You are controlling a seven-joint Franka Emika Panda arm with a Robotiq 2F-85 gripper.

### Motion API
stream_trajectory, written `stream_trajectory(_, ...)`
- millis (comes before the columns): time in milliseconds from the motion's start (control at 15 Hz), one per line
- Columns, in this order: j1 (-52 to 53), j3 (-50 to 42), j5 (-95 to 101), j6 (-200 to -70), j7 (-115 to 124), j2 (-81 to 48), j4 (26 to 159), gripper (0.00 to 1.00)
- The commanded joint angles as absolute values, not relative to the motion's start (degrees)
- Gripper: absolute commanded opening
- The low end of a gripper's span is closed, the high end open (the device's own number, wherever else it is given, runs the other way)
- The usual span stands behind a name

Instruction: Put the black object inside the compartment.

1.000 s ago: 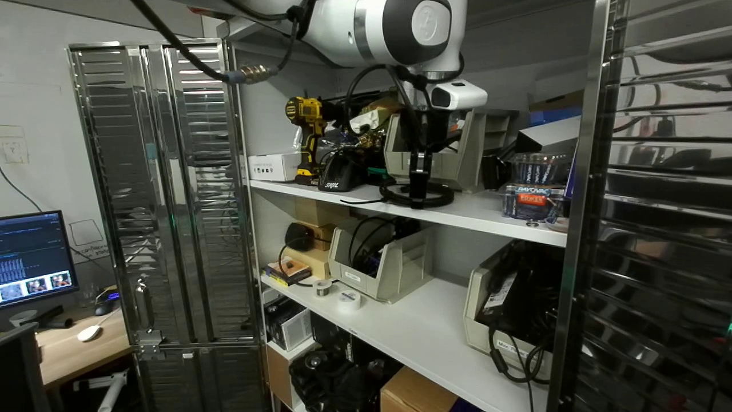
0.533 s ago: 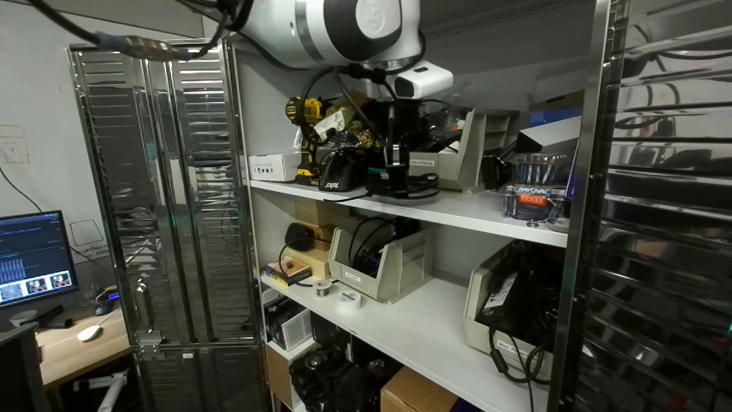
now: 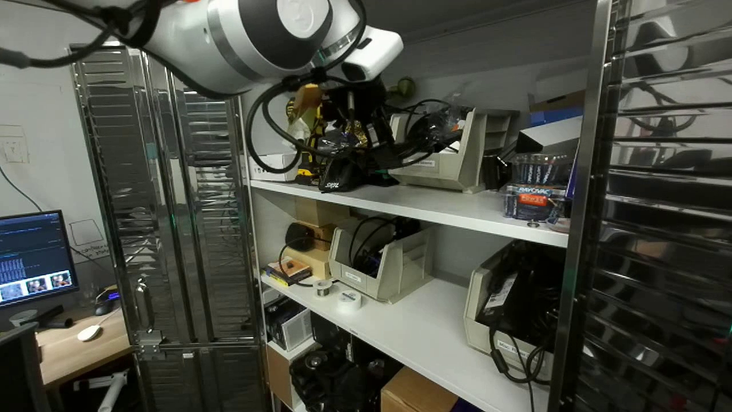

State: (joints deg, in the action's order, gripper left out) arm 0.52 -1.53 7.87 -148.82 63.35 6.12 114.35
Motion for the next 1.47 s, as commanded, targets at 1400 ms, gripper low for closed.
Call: stream_trajectory(1400, -5.46, 4.32, 26.21, -158.56, 95.69, -18.31, 80.34, 0.04)
